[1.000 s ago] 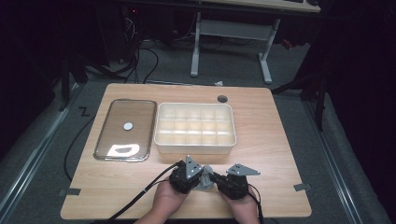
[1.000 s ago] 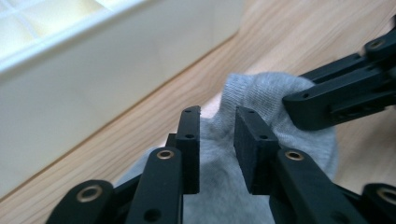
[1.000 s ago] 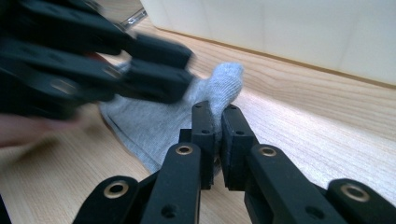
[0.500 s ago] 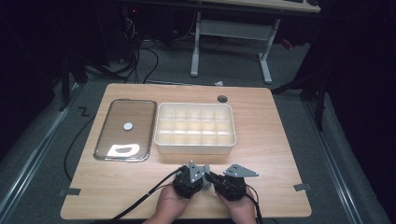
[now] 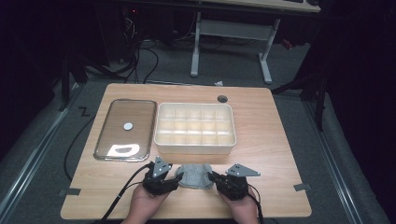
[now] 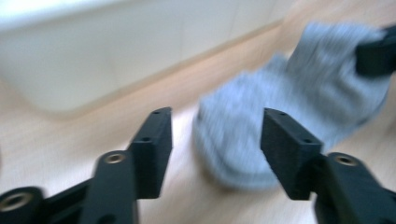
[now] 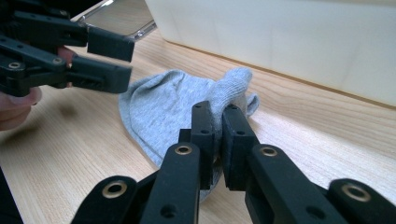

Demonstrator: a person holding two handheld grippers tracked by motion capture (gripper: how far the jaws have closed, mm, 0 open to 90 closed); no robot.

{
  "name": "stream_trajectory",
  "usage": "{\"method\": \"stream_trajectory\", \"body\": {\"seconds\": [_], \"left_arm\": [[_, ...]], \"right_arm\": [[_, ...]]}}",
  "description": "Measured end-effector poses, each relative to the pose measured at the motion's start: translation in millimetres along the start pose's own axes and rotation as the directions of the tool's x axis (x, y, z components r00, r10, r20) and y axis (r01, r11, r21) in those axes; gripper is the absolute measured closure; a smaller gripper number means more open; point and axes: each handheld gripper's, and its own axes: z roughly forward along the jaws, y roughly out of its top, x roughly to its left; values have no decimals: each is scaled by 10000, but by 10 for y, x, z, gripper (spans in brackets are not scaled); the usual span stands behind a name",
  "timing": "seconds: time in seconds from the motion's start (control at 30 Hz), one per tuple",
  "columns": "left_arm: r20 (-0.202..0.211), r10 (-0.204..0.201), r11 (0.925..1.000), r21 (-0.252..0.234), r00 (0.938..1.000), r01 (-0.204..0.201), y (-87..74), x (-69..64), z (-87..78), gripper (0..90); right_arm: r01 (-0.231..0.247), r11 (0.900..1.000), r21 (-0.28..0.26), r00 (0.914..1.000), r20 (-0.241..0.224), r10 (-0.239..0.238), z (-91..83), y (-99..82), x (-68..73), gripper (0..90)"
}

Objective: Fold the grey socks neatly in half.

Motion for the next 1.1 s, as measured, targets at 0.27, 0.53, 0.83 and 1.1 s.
{"method": "stream_trajectory", "body": {"seconds": [0.27, 0.53, 0.83, 1.1], "left_arm": [[640, -643, 9979, 151, 9959, 634, -92, 57, 148, 692], [811, -601, 9974, -352, 9949, 631, -119, 52, 115, 816], [833, -80, 9975, -689, 9965, 138, -146, -12, 79, 844], [959, -50, 9978, -649, 9954, 113, -147, -23, 81, 846]], "right_arm": [[600, 9968, 530, 9969, 472, -625, 56, 21, 126, 851], [1219, 9857, 1167, 9831, 1227, -1361, 58, 157, 260, 851], [2120, 9539, 2125, 9525, 1736, -2503, 205, 354, 486, 849], [2431, 9357, 2556, 9455, 1530, -2874, 513, 422, 663, 846]]}}
